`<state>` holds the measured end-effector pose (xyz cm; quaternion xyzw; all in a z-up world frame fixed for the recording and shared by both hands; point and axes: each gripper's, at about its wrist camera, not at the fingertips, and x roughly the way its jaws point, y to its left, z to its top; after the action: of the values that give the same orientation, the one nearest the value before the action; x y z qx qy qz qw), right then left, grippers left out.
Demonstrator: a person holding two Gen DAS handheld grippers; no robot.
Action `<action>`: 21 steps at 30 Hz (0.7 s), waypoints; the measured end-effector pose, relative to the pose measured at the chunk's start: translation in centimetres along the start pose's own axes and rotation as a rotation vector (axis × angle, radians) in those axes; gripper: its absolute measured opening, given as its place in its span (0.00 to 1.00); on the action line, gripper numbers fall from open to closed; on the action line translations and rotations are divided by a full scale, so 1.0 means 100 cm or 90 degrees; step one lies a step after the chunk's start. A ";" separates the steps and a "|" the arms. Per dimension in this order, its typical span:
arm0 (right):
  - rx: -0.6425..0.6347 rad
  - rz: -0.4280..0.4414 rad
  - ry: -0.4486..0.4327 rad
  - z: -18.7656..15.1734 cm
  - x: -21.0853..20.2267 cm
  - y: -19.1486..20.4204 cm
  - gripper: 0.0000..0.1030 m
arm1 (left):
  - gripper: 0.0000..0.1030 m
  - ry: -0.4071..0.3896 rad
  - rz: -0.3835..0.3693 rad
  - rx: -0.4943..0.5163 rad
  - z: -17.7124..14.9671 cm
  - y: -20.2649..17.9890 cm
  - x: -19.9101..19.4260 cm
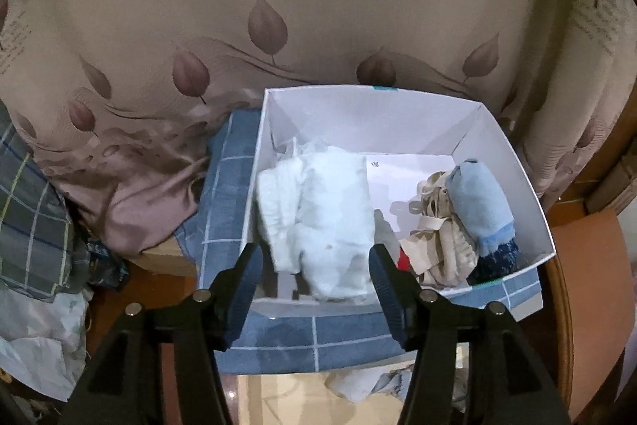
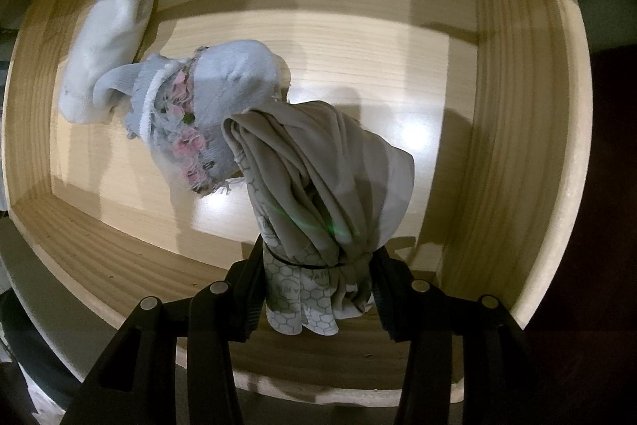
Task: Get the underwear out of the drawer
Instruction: 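Open left tool to drop the white garment into the box, then return left tool to the drawer while right tool lifts beige garment toward the box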
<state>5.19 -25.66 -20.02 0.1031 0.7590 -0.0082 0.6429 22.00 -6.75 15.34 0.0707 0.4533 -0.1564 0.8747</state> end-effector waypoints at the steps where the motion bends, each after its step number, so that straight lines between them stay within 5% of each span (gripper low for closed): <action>1: 0.000 -0.001 0.001 0.000 0.000 0.000 0.43 | 0.55 -0.003 0.002 0.002 -0.003 0.002 -0.004; 10: 0.011 -0.004 0.000 0.001 0.001 0.001 0.43 | 0.55 -0.019 0.027 -0.008 -0.050 0.039 -0.035; 21: 0.024 -0.009 -0.007 0.001 -0.001 0.000 0.42 | 0.55 0.087 0.044 -0.047 -0.148 0.054 0.007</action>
<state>5.32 -25.64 -19.91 0.1102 0.7558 -0.0278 0.6449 12.82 2.11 6.08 0.0643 0.5144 -0.1041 0.8488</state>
